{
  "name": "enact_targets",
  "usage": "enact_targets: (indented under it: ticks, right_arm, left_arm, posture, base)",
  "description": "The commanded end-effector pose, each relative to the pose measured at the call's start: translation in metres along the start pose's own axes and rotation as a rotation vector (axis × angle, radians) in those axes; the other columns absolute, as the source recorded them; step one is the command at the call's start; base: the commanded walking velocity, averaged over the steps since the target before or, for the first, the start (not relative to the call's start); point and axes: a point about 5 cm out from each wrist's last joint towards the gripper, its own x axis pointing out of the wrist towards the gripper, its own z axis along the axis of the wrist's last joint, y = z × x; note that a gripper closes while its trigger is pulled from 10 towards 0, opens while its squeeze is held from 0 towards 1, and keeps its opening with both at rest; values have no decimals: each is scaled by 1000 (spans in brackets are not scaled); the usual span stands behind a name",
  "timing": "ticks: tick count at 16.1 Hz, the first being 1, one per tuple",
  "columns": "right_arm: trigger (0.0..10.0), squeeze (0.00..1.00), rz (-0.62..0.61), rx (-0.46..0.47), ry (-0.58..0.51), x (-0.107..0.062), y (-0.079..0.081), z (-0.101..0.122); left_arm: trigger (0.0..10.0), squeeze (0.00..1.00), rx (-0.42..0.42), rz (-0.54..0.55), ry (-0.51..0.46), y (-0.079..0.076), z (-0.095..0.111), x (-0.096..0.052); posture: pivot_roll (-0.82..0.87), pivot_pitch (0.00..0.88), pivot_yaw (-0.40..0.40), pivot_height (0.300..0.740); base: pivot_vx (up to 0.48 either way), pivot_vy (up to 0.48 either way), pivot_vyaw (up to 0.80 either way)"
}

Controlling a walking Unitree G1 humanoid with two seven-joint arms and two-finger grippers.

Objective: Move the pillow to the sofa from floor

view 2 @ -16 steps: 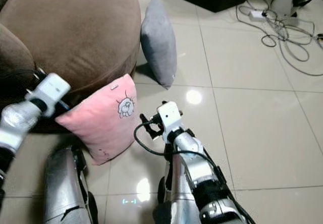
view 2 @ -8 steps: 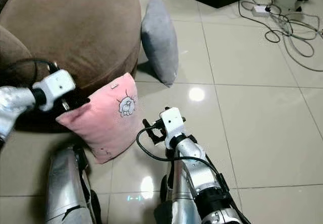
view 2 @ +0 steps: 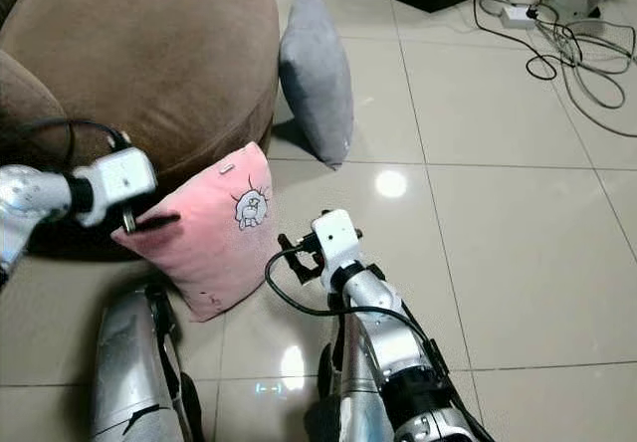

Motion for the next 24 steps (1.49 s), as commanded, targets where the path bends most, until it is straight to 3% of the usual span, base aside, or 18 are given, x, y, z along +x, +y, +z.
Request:
enact_targets:
  ticks: [1, 5, 11, 17, 18, 19, 20, 24]
  right_arm:
    - [10000, 0, -4, 8, 22, -2, 0, -4]
    - [10000, 0, -22, 10, 20, -5, -2, -4]
    - [10000, 0, -55, -2, 38, -17, -12, -8]
    - [10000, 0, -66, -9, 45, -22, -15, -8]
    - [10000, 0, -70, -12, 49, -23, -16, -9]
    - [10000, 0, -71, -13, 51, -24, -17, -9]
    - [10000, 0, -72, -15, 54, -25, -18, -9]
    - [10000, 0, -74, -22, 63, -29, -21, -10]
  left_arm:
    - [10000, 1000, 6, -56, 37, -9, -6, 6]
    - [10000, 1000, -19, -55, 79, -19, -13, 21]
    - [10000, 1000, -3, 81, 153, -26, -20, 38]
    - [10000, 1000, -123, 204, 144, -35, -20, 52]
    - [10000, 0, -191, 272, 141, -38, -20, 57]
    - [6235, 0, -214, 294, 139, -40, -20, 59]
    - [0, 0, -271, 338, 134, -45, -23, 62]
    - [0, 0, -433, 404, 149, -64, -32, 69]
  posture:
    - [-2, 297, -80, 472]
    - [-16, 303, -78, 472]
    - [-78, 306, -93, 472]
    - [-88, 303, -98, 472]
    - [-106, 299, -104, 472]
    - [-116, 296, -111, 472]
    - [-123, 292, -116, 472]
    - [-138, 286, -130, 472]
  base:
    - [0, 0, 0]
    - [0, 0, 0]
    - [0, 0, 0]
    - [0, 0, 0]
    - [0, 0, 0]
    - [0, 0, 0]
    - [0, 0, 0]
    - [0, 0, 0]
